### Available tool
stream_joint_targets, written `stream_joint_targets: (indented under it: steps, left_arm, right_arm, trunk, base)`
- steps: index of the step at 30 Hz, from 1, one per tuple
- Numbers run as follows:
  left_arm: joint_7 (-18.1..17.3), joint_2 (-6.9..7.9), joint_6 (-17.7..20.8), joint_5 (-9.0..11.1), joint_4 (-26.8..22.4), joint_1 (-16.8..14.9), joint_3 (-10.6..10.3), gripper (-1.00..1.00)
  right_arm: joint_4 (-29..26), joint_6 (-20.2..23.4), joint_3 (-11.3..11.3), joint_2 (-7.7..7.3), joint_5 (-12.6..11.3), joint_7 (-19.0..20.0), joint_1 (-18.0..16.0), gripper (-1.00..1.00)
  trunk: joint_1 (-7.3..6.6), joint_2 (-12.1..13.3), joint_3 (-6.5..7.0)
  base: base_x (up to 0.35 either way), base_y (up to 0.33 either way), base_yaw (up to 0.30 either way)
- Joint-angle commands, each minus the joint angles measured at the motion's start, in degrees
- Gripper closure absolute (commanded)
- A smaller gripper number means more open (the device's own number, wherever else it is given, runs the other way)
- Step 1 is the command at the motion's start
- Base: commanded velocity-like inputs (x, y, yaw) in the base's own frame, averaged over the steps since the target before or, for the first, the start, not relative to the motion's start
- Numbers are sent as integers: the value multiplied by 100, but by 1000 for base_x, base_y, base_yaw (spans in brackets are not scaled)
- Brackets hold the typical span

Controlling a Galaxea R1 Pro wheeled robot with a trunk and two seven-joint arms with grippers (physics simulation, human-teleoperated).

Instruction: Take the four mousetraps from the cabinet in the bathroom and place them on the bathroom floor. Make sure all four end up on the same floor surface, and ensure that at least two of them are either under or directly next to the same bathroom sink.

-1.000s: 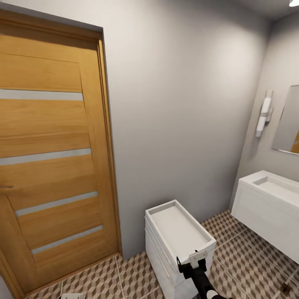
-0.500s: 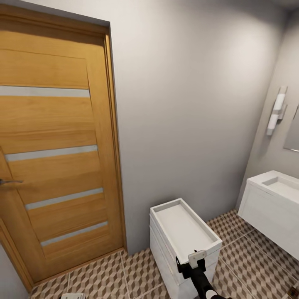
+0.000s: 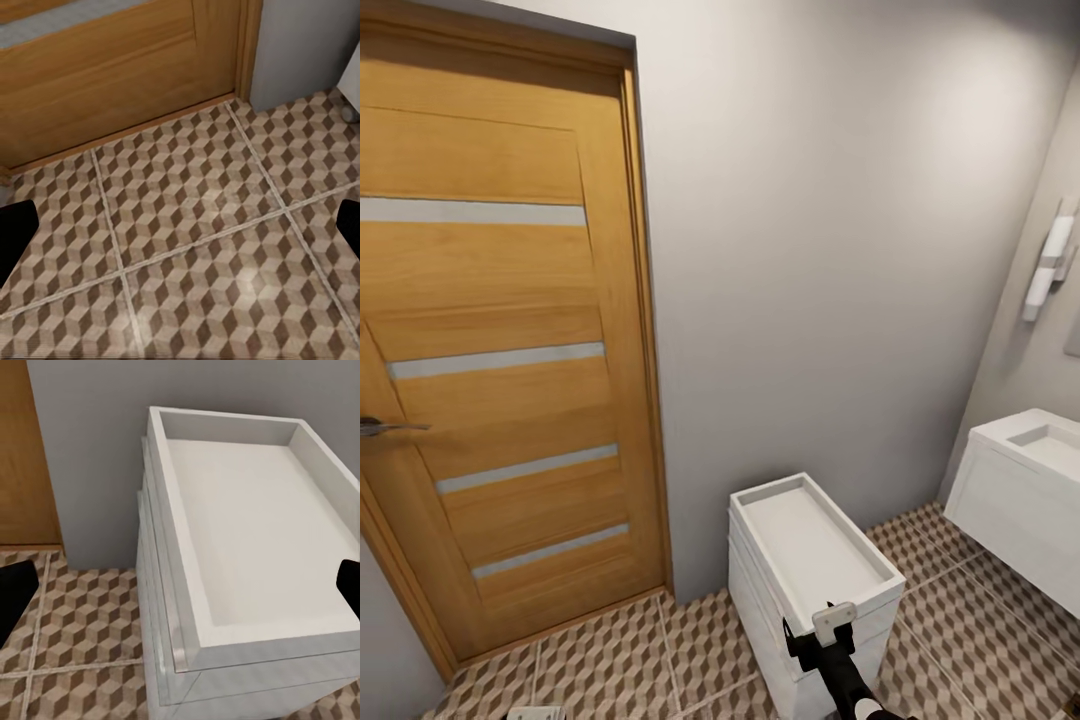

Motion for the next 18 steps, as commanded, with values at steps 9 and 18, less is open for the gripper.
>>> stream_joint_targets:
  steps: [9,18]
  left_arm:
    - [-10,-5,-27,48,22,-7,-48,-100]
    - [-10,-3,-26,48,22,-7,-48,-100]
  right_arm:
    - [5,-7,17,1,57,-59,-4,-100]
    - [6,-7,16,-2,61,-59,-2,-100]
  trunk:
    - [2,-5,-78]
    - [2,-5,-132]
  base:
    - [0,0,122]
    - [0,0,129]
